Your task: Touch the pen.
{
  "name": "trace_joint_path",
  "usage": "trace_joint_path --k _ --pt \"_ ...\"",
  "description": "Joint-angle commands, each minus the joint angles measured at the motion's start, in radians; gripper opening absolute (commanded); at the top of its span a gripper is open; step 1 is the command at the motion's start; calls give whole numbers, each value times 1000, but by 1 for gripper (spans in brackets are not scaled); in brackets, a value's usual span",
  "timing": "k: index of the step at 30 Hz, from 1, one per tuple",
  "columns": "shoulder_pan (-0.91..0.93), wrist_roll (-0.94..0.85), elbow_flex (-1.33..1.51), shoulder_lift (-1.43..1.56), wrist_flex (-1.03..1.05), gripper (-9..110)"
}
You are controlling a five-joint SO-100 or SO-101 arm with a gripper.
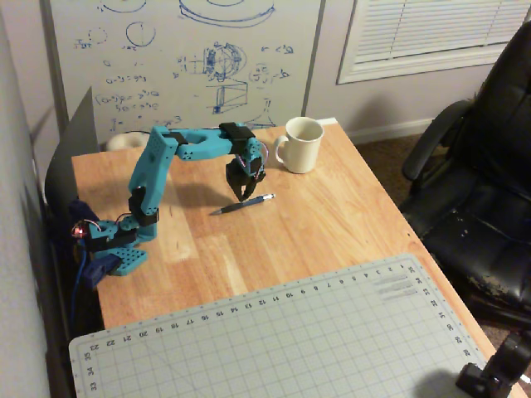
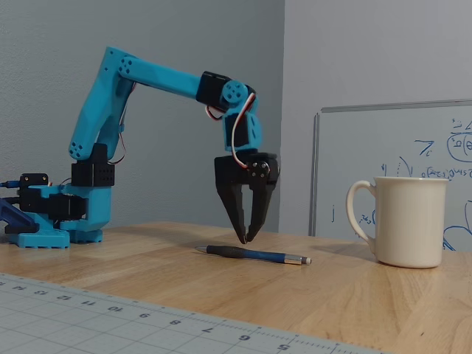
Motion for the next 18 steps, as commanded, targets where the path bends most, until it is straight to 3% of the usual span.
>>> trace_joint_path --k 1,18 --pt "-11 0 -83 9 -9 1" --pt "2 -3 -84 9 -5 1"
